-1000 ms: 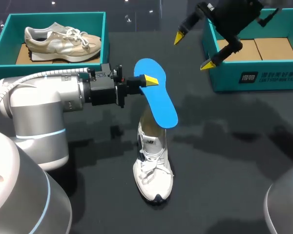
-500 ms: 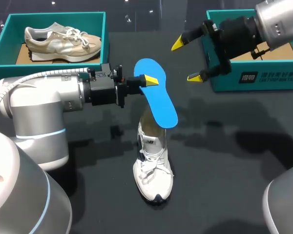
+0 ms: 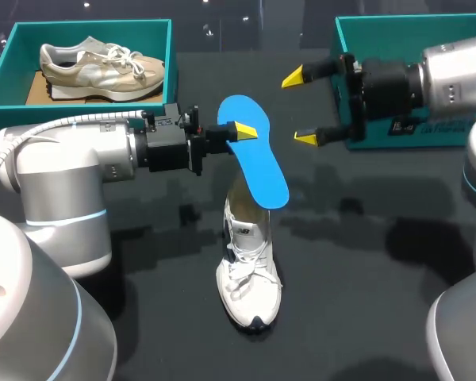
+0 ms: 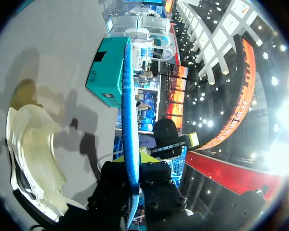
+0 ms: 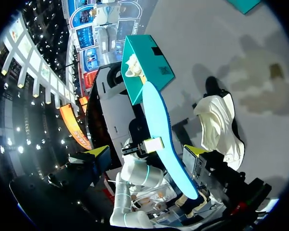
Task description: Take the shoe out of the shoebox, open the shoe tongue, remove and reinsert the insole, then place the shoe into the shoebox
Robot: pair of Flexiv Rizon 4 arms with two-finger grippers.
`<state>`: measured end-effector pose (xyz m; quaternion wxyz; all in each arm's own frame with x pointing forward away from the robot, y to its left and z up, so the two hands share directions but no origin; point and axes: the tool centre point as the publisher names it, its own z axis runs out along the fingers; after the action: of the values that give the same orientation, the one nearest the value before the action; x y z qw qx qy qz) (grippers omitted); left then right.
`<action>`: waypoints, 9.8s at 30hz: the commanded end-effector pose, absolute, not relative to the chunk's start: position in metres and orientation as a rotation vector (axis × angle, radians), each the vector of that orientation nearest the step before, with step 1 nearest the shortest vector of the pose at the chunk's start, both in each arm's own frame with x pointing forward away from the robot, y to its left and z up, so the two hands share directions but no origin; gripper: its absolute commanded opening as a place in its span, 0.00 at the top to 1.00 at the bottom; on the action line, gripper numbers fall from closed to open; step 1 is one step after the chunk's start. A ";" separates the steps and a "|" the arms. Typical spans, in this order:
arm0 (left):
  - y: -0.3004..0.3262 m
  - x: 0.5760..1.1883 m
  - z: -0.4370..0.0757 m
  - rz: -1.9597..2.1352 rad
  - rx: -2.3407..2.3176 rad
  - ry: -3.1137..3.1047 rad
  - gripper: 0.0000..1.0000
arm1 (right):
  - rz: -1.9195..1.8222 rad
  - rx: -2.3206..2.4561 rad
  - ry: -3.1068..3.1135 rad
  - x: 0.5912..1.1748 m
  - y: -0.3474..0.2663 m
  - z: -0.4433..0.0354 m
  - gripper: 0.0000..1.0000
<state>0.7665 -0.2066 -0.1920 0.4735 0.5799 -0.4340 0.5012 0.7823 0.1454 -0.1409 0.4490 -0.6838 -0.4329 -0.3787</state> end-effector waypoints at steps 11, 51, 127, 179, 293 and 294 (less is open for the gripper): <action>-0.198 0.771 -0.188 1.156 1.389 -1.081 1.00 | -1.108 -1.551 -1.078 0.785 0.141 -0.153 0.00; -0.179 0.803 -0.160 1.867 0.827 -1.724 1.00 | -1.174 -1.501 -1.166 0.788 0.140 -0.152 0.00; -0.168 0.822 -0.131 2.358 -0.549 -2.420 1.00 | -1.174 -1.501 -1.166 0.788 0.140 -0.152 0.00; -0.197 0.822 -0.167 2.427 -2.347 -2.488 1.00 | -1.105 -1.368 -1.428 0.780 0.173 -0.145 0.00; -0.116 0.762 -0.232 0.961 -0.541 -3.127 0.00 | -1.525 -0.941 -1.687 0.778 0.161 -0.184 1.00; -0.117 0.758 -0.236 0.893 -0.503 -3.151 0.00 | -1.525 -0.930 -1.696 0.778 0.161 -0.188 1.00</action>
<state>0.7602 -0.1070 -0.2261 -0.0768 -0.1734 -0.9246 0.3305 0.7771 0.1604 -0.1819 0.3314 -0.3589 -0.6474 -0.5850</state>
